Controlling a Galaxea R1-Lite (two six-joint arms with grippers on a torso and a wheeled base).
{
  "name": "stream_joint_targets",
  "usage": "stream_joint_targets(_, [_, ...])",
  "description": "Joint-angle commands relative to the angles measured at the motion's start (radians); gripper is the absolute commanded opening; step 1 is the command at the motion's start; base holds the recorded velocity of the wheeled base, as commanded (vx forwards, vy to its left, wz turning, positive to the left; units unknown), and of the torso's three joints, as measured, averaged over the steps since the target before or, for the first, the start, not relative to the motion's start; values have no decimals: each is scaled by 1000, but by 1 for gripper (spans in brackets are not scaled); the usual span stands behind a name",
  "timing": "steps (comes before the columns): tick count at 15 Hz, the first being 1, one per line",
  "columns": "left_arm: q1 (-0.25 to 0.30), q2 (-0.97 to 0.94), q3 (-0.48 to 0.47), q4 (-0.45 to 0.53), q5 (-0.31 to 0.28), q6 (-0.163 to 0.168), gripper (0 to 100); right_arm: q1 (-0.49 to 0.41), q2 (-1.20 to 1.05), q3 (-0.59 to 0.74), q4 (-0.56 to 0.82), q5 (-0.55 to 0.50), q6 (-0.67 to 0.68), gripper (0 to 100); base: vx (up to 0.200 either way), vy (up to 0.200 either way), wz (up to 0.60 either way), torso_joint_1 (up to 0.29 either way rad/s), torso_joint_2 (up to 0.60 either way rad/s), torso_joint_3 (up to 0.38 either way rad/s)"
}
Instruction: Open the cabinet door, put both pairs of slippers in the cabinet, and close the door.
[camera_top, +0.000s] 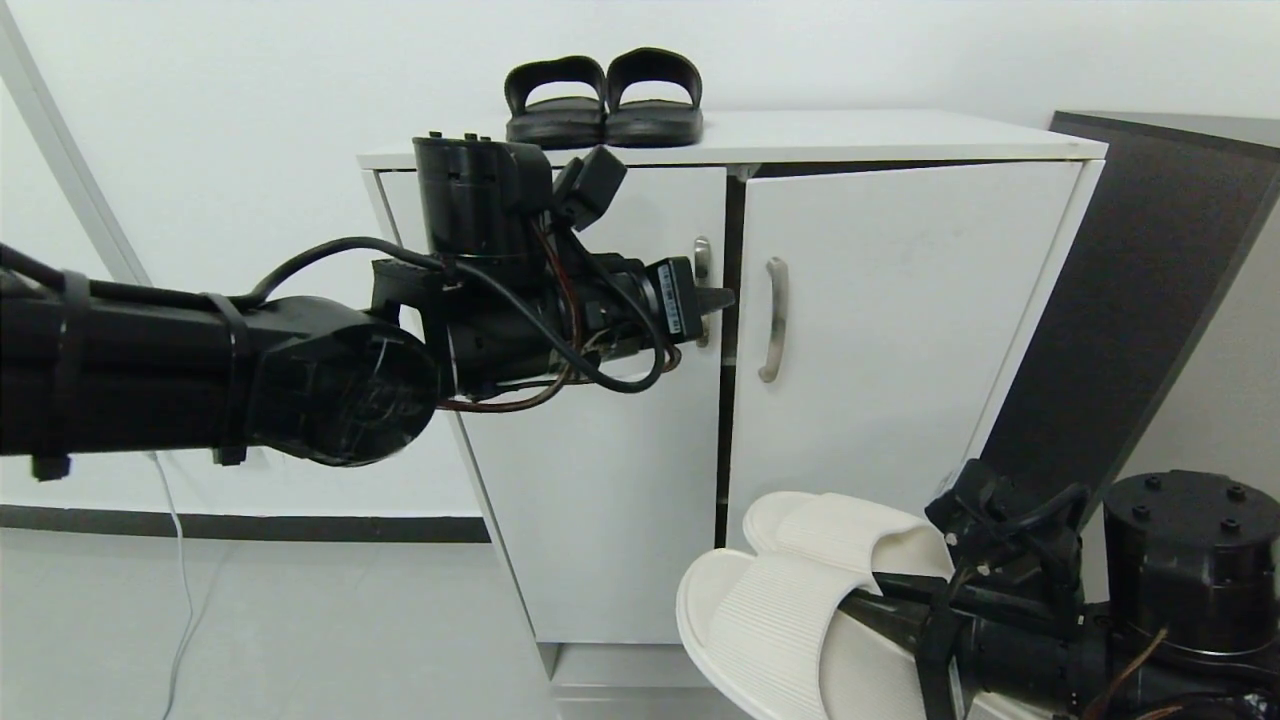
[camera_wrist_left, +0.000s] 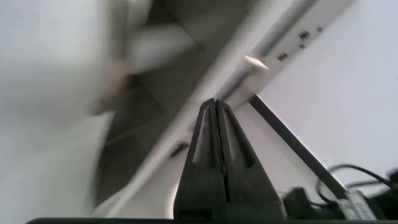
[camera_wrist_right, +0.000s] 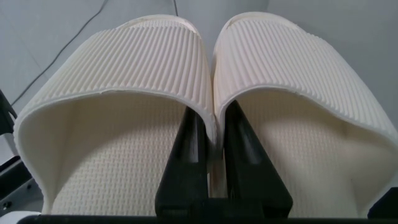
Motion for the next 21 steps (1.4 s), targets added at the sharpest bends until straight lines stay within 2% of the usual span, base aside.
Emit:
stream_joint_targets(1, [19, 3, -12, -1, -10, 0, 0, 1, -1, 0, 0, 0, -1, 0, 0, 0, 0, 0, 0, 0])
stream_joint_targets(4, [25, 31, -47, -1, -12, -6, 0, 3, -1, 0, 0, 0, -2, 0, 0, 0, 0, 0, 0, 0])
stream_joint_targets(7, [23, 107, -139, -1, -1, -18, 0, 4, -1, 1, 0, 0, -2, 0, 0, 0, 0, 0, 0, 0])
stream_joint_targets(9, [25, 170, -217, -3, -7, -43, 0, 23, -10, 5, 0, 0, -2, 0, 0, 0, 0, 0, 0, 0])
stream_joint_targets(11, [25, 198, -250, -3, -9, -77, 0, 41, -18, 9, 1, -1, -2, 0, 0, 0, 0, 0, 0, 0])
stream_joint_targets(14, [25, 205, -254, -3, -9, -78, 0, 43, -18, 11, 3, -1, -2, 0, 0, 0, 0, 0, 0, 0])
stream_joint_targets(18, [13, 199, -242, -3, -2, -77, 0, 47, -18, 12, 3, -1, -2, 0, -200, 0, 0, 5, 2, 2])
stream_joint_targets(20, [-52, 176, -184, -10, 1, -74, 0, 55, -16, 12, 4, -1, -2, 0, -200, 0, 0, -5, 0, 2])
stream_joint_targets(21, [-101, 164, -138, -45, 1, -72, 0, 61, -16, 14, 4, -1, -2, 0, -200, 0, 0, 7, 2, 2])
